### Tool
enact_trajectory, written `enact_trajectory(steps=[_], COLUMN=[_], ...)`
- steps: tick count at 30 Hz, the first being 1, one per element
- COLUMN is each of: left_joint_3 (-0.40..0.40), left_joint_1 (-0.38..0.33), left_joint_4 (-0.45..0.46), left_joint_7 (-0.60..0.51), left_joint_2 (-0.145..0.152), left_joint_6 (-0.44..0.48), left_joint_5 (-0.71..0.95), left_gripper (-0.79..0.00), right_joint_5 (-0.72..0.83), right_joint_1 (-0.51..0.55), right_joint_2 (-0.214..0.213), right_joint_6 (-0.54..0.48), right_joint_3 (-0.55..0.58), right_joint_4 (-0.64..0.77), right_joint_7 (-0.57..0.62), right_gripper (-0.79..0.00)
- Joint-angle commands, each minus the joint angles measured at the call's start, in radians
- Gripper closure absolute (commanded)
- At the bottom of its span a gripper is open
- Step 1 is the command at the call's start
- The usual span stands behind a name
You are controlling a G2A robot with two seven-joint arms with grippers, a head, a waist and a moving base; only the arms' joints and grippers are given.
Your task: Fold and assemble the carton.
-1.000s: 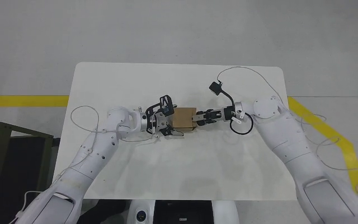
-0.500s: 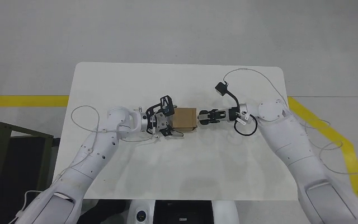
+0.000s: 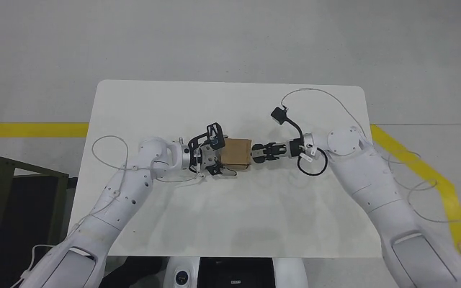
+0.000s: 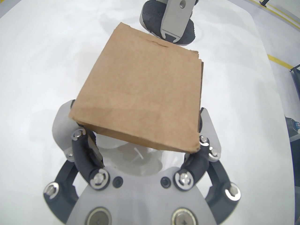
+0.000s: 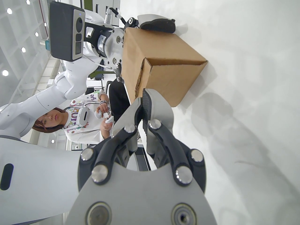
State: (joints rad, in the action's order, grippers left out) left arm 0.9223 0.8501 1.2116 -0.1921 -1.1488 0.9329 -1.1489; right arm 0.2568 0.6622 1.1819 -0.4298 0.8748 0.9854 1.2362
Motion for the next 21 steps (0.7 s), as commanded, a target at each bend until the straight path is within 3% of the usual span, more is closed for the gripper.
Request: enact_trajectory(steps=[1,14,21], left_joint_3=[0.000,0.001,0.027], left_joint_1=[-0.001,-0.002,0.006], left_joint_4=[-0.001,-0.002,0.007], left_joint_7=[0.001,0.005,-0.003], left_joint_2=[0.000,0.000,0.009], left_joint_6=[0.001,0.001,0.027], left_joint_5=[0.000,-0.002,0.024], left_gripper=[-0.785,-0.785,-0.785], right_joint_5=[0.000,0.010,0.023], right_joint_1=[-0.005,-0.031,-0.015], right_joint_2=[0.003,0.022,0.003], right_joint_6=[-0.001,-0.013,-0.058], right_joint_3=[-0.006,-0.029,0.023], right_joint_4=[-0.003,-0.033,-0.034], right_joint_7=[0.000,-0.014,0.003], right_gripper=[0.000,0.000,-0.058])
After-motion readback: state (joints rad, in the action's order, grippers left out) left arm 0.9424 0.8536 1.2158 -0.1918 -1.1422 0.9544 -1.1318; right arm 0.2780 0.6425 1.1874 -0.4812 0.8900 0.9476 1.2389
